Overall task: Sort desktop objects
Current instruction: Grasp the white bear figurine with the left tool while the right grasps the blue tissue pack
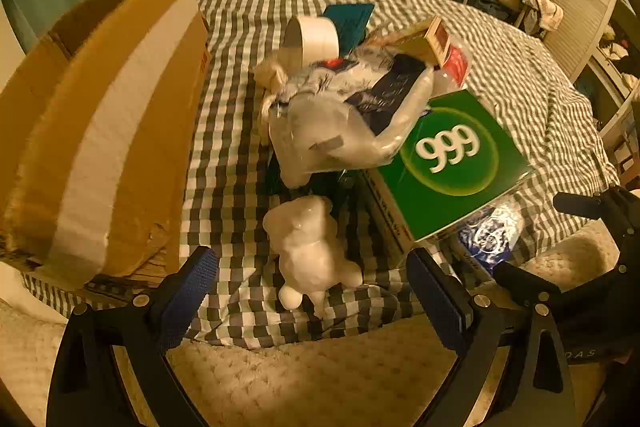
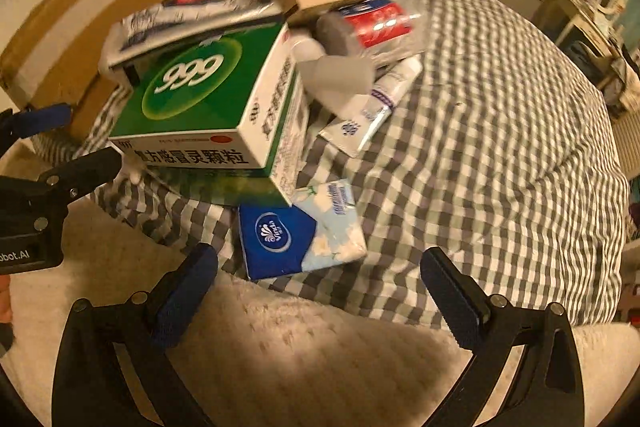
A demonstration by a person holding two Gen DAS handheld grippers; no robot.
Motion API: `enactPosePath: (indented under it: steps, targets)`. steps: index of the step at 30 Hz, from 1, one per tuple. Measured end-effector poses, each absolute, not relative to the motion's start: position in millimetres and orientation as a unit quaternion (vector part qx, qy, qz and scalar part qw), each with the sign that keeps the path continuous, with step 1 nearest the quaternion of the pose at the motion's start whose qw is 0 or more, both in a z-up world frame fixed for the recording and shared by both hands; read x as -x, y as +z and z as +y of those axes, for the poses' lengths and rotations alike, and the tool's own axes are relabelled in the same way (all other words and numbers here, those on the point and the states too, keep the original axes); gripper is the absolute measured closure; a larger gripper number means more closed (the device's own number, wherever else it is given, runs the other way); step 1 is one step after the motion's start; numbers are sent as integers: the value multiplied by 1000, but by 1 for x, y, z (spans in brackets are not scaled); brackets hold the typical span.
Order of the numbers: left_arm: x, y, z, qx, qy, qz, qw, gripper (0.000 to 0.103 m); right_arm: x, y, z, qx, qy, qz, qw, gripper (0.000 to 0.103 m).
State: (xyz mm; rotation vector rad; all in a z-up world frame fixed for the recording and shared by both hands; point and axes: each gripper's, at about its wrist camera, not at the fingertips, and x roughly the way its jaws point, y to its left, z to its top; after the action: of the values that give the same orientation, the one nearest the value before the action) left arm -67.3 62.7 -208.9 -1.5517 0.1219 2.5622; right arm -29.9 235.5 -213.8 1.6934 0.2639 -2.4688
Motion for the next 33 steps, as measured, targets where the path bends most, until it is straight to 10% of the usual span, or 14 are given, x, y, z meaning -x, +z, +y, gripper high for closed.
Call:
enactPosePath:
  steps: [8,20,33]
  targets:
    - [77,-239,56,557,827,40,69,7,48,-232,214,-605,-783,116,89,2]
    - [77,-259,43,594,797,25,105,47,52,-256,214,-633,-767,80,62,25]
    - [43,-228,28,541,831,35,129,47,3,-216,225,-538,-842,35,-5,26]
